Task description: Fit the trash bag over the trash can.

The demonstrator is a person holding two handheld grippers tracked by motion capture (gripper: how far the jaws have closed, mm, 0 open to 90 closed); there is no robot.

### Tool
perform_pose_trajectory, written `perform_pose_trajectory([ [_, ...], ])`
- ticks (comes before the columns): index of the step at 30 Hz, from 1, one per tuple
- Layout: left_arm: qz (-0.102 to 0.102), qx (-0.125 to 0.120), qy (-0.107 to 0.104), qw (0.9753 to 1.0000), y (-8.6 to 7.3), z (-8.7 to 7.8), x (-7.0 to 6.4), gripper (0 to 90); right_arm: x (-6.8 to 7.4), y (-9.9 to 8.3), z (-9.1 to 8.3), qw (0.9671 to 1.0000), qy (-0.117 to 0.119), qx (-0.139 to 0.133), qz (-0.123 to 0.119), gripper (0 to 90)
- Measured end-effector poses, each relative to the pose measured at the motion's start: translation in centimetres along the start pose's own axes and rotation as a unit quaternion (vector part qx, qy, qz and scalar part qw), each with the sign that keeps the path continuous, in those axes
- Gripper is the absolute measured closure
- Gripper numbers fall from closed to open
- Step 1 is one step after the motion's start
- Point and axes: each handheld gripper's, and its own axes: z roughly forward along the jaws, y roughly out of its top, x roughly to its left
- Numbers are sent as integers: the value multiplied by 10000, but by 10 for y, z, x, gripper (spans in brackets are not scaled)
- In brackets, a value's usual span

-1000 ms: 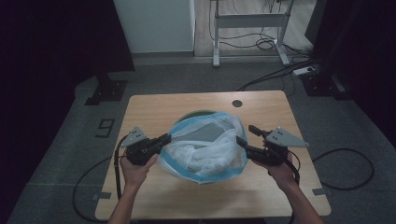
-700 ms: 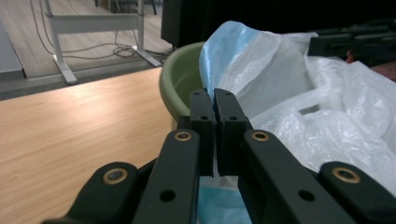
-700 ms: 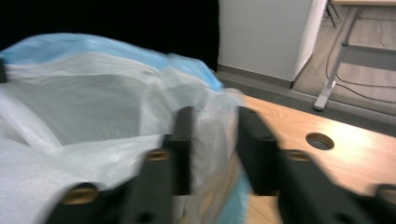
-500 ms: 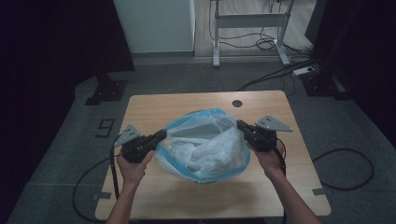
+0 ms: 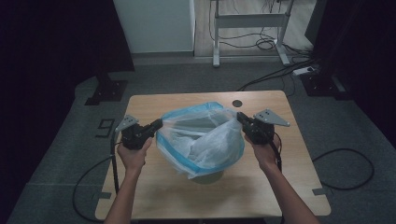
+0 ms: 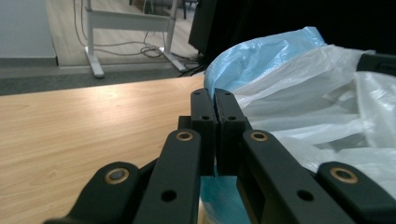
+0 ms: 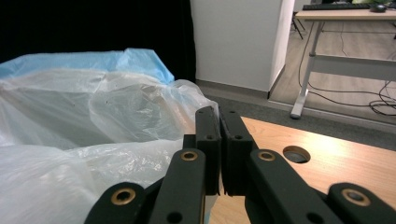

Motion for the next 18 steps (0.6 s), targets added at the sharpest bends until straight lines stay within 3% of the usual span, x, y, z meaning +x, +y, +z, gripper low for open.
perform_pose_trajectory([
  [6, -148, 202, 91, 9996, -5, 14, 9, 875, -9, -4, 12, 9997, 26, 55, 250, 864],
  [11, -302, 471, 134, 9983, -10, 24, 14, 874, -17, -15, 26, 9978, 124, 231, 614, 866],
  [18, -412, 878, 71, 9953, -20, 38, 15, 870, -20, -28, 40, 9950, 324, 548, 772, 866],
])
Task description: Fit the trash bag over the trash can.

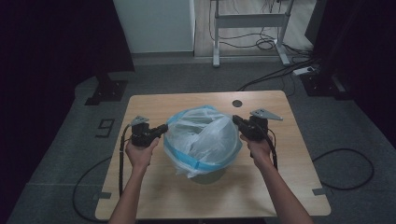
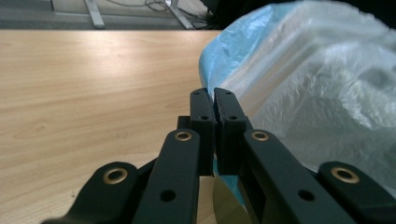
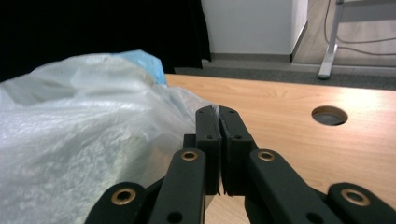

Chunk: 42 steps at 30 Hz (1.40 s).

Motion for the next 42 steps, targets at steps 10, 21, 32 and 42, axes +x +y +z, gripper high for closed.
perform_pose_trajectory([
  [10, -64, 413, -116, 9991, -12, 10, -3, 872, -2, -4, 7, 9992, 131, 367, 63, 871],
  [21, -159, 587, -196, 9980, -21, 14, -1, 873, -5, -14, 10, 9984, 156, 531, 92, 875],
  [32, -185, 633, -180, 9977, -28, 10, 1, 864, -6, -16, 5, 9988, 34, 486, 60, 765],
  [42, -49, 326, -170, 9993, -26, 0, -1, 821, -5, -18, -51, 9985, -18, -551, -35, 542],
])
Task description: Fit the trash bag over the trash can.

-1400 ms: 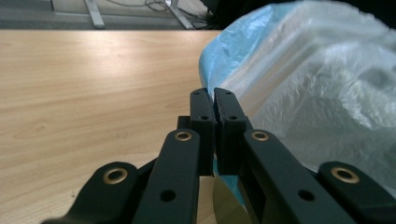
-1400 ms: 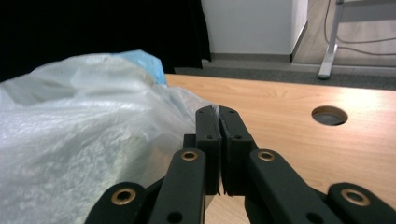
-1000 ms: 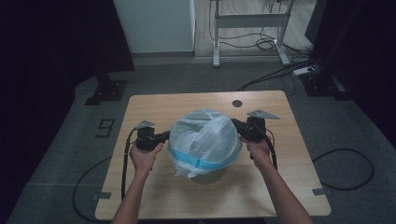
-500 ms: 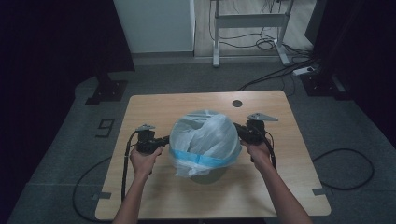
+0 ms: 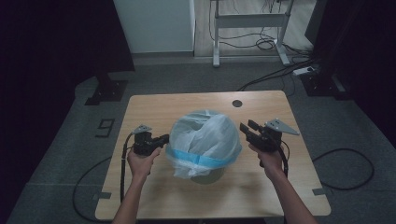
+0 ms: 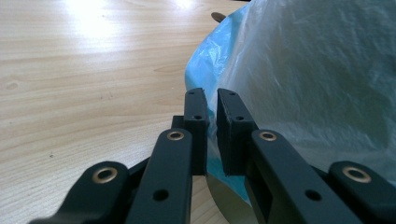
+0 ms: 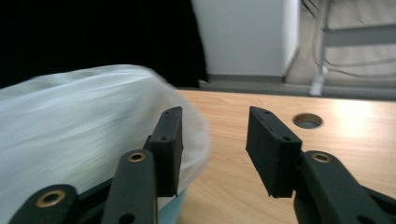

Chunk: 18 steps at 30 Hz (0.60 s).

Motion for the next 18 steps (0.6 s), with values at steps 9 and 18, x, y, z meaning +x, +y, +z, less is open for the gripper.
perform_pose_trajectory([
  [9, -23, -142, 24, 9999, 1, -8, -4, 819, 40, -5, -55, 9945, 919, -75, -488, 450],
  [18, -22, -187, 1, 9998, 1, -10, -5, 817, 80, -2, -63, 9824, 1672, 70, -835, 425],
])
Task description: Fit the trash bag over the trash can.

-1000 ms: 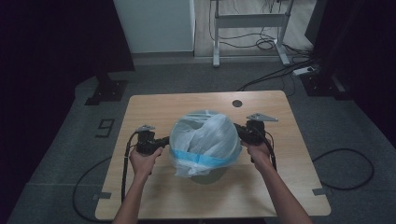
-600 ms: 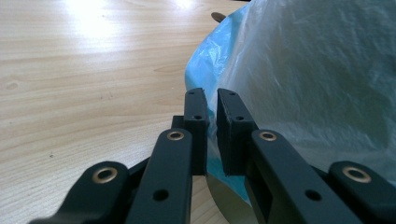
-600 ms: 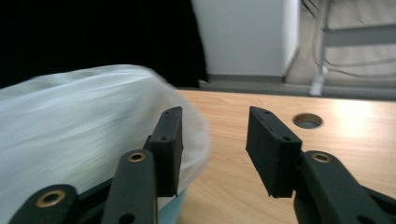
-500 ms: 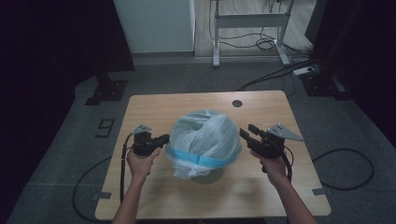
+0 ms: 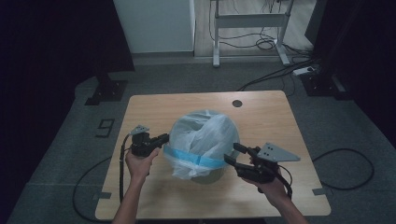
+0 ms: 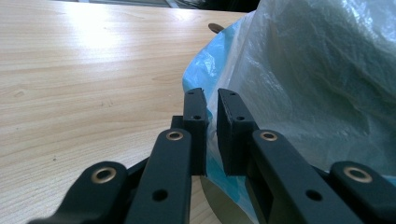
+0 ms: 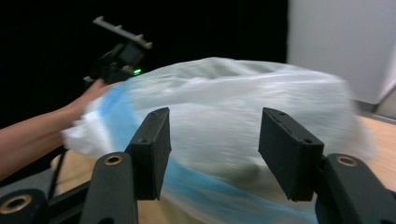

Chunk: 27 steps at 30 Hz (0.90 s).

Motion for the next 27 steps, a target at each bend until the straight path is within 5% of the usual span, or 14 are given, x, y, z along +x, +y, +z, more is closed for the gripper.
perform_pose_trajectory([
  [16, 2, -73, -54, 10000, 0, -4, -2, 814, 34, 2, 38, 9969, 613, 437, -242, 445],
  [27, 89, -50, -94, 9999, 0, -6, -3, 870, 52, -7, 22, 9930, 729, 375, -846, 869],
])
